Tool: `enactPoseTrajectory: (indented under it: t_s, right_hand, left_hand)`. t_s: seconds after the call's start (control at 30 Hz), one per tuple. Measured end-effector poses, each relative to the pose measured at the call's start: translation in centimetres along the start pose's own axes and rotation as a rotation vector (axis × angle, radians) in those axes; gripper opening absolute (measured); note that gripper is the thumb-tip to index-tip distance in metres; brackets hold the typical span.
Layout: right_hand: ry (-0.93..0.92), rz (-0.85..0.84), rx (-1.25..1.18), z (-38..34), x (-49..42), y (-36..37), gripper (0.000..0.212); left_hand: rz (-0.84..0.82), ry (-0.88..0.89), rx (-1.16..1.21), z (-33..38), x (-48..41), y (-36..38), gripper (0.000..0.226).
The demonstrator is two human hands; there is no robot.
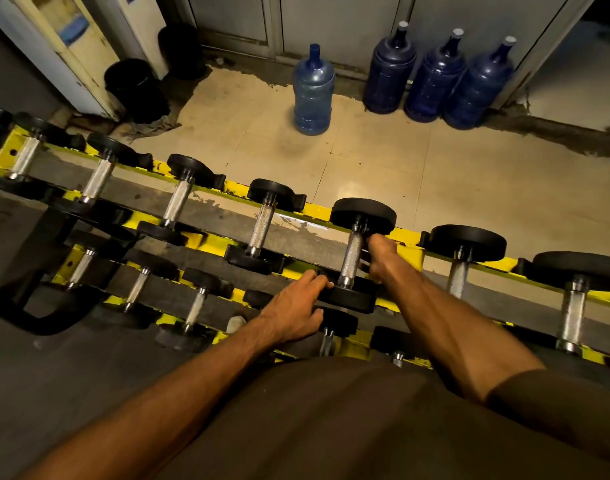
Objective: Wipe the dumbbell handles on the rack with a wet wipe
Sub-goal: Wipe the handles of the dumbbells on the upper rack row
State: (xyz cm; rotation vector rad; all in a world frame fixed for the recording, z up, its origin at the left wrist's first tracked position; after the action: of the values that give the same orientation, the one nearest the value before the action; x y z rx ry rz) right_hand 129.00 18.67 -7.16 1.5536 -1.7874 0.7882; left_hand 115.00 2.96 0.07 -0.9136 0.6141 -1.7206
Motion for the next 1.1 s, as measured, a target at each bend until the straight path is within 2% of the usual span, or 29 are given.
enactPoseTrajectory:
  t_s: [0.1,0.23,0.33,0.47,0.53,0.63,0.7,0.77,0.83,0.87,0.93,1.03,1.1]
  right_hand:
    - [0.1,-0.219,-0.122,0.1,0.8,0.8,0.033]
    - [0.196,-0.312,-0.122,1.9,1.2,0.2,0.039]
    - [0.19,-0.315,-0.159,1.8,0.5,-0.3,0.036]
    - [0.176,-0.267,-0.522,0.8,-0.4,0.5,0.026]
    - [0.175,-0.247,-0.569,1.3,-0.7,0.7,0.023]
    - [0.063,-0.16,-0.471,1.5,-0.9,-0.2,0.018]
    - [-0.128,-0.066,-0.233,1.2,-0.6,-2.0,0.012]
    - [-0.32,-0.091,0.082,1.0,0.3,-3.4,0.011]
    - [-0.41,-0.155,0.369,1.2,1.1,-4.1,0.009]
    - [-0.419,-0.174,0.436,1.0,1.0,-4.2,0.009]
    - [-0.421,-0.145,0.384,0.1,0.9,-3.8,0.011]
    - [-0.408,0.01,0.122,-1.3,0.9,-2.8,0.021]
    - [-0.412,0.063,0.109,-1.2,1.0,-2.4,0.015]
  left_hand:
    - [-0.004,0.005,0.007,0.1,0.1,0.1,0.051]
    - [0.001,0.004,0.009,0.0,0.2,0.0,0.051]
    - [0.002,0.004,0.01,0.1,0.1,0.0,0.05]
    - [-0.001,-0.008,0.0,-0.2,0.1,0.1,0.05]
    - [0.002,-0.005,-0.003,-0.1,0.1,0.1,0.051]
    - [0.007,-0.008,0.0,-0.2,0.1,0.1,0.051]
    - [0.007,-0.009,0.004,-0.3,0.1,0.1,0.051]
    - [0.011,-0.002,0.017,-0.2,0.1,0.1,0.05]
    - [0.016,0.004,0.019,0.0,0.0,-0.1,0.049]
    - [0.018,0.007,0.013,0.0,-0.1,-0.2,0.048]
    - [0.016,0.004,0.008,-0.1,-0.1,-0.2,0.048]
    - [0.003,0.006,0.005,-0.1,0.0,0.0,0.049]
    - [0.008,0.005,0.008,-0.1,-0.1,0.0,0.05]
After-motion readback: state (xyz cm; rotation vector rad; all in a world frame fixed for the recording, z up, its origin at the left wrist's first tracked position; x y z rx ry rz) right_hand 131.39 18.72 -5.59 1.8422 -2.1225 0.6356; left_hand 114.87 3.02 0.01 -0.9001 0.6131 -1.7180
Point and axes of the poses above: each hand's wrist, its own x-axis away from the middle knuckle, its own y-axis out of the palm, z = x × y, the point moved 5 cm from there along -x, towards the middle knuckle, and after that the axes turned 1 degree about -z, right-handed, at the moved point
